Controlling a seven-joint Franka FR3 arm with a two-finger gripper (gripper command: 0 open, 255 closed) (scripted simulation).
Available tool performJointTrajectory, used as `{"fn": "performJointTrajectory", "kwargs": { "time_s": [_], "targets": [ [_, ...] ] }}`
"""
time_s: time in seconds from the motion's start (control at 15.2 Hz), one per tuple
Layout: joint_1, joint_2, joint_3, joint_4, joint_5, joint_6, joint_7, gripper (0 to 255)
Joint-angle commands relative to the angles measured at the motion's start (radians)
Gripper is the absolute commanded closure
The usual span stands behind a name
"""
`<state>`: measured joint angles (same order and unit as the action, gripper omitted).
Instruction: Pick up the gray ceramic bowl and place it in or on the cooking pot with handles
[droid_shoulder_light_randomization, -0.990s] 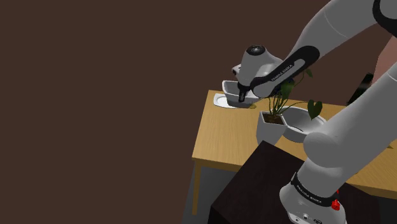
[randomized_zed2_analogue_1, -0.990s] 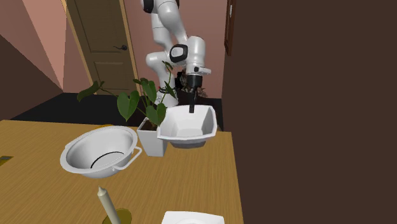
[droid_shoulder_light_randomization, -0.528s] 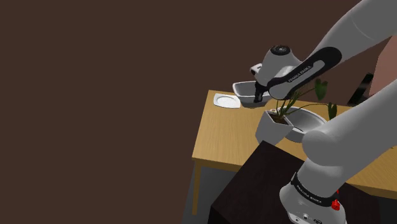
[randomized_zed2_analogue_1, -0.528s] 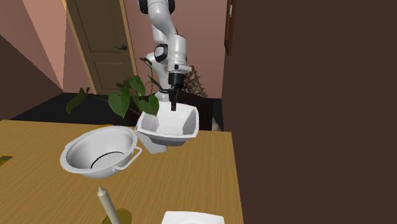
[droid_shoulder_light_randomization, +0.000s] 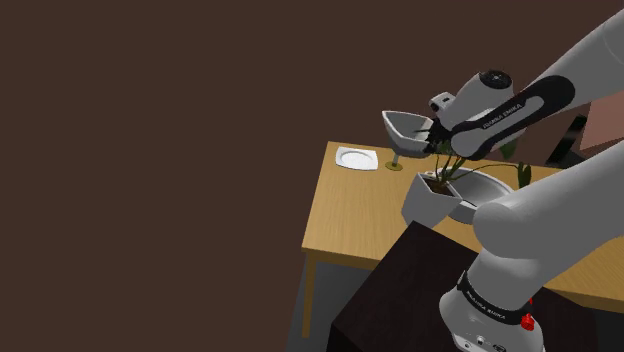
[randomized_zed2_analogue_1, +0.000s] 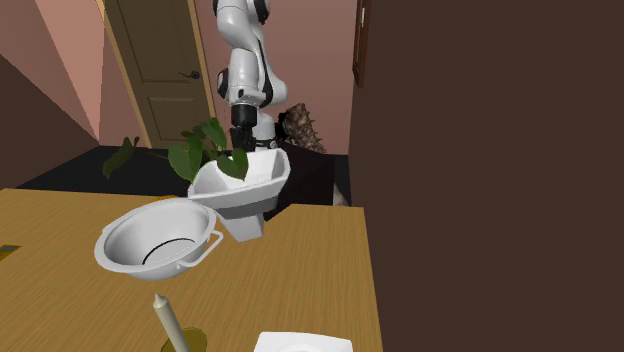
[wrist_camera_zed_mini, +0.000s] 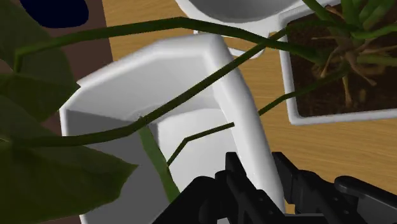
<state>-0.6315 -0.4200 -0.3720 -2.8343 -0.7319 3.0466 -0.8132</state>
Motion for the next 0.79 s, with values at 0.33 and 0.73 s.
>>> {"fn": "performJointTrajectory", "kwargs": {
  "time_s": [0.33, 0.73],
  "targets": [
    [0.010, -0.064, -0.269, 0.005, 0.004, -0.188, -0.262, 255],
    [0.043, -0.088, -0.485, 0.064, 0.049, -0.214, -0.504, 255]
  ]
}}
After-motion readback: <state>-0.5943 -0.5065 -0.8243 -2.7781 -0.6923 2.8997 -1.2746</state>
